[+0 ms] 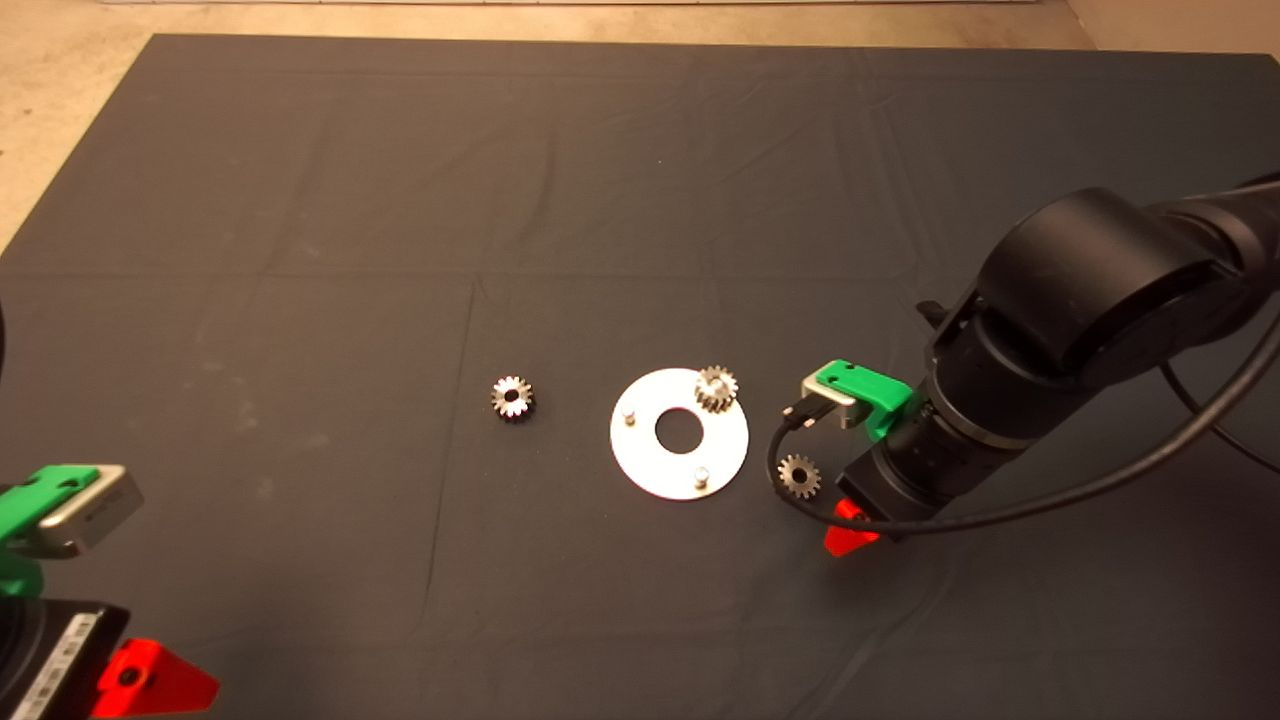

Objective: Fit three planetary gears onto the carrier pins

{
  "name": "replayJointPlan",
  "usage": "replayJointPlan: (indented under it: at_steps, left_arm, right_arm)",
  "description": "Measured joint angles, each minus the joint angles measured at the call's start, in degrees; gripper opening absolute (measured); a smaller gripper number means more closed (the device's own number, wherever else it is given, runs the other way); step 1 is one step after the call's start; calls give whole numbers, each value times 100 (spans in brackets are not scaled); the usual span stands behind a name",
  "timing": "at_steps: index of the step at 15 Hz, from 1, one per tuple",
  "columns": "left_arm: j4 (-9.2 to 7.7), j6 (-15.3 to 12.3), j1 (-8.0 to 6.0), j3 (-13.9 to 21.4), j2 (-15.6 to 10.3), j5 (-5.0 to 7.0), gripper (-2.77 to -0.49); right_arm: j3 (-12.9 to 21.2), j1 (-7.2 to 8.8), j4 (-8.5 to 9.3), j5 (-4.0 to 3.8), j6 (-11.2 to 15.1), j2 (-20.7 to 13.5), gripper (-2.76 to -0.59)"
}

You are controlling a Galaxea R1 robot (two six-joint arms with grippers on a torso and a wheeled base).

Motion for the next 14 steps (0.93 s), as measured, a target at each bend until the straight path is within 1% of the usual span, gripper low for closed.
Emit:
replayJointPlan:
  at_steps: [2,3,5,7,8,9,10,11,13,14]
  left_arm:
    - [-2,10,0,0,0,0,-51]
    - [-2,11,0,0,0,0,-51]
    - [-2,13,0,0,1,0,-51]
    - [-2,13,0,0,2,0,-51]
    - [-3,16,0,0,2,1,-51]
    - [-4,18,0,0,2,0,-51]
    - [-4,18,0,0,2,0,-51]
    - [-4,20,0,0,0,0,-51]
    - [-4,19,0,0,0,0,-51]
    - [-4,18,0,0,-5,0,-51]
  right_arm:
    - [0,-2,-22,1,155,-118,-103]
    - [2,-30,-44,2,221,-147,-103]
    - [38,-175,-113,4,263,-195,-103]
    - [143,-273,-278,2,199,-224,-103]
    - [216,-302,-415,4,61,-224,-103]
    - [295,-321,-604,8,-140,-224,-103]
    - [347,-352,-818,10,-414,-227,-103]
    - [390,-414,-1069,19,-738,-240,-103]
    - [429,-624,-1685,18,-1379,-273,-103]
    - [433,-745,-2041,15,-1731,-274,-103]
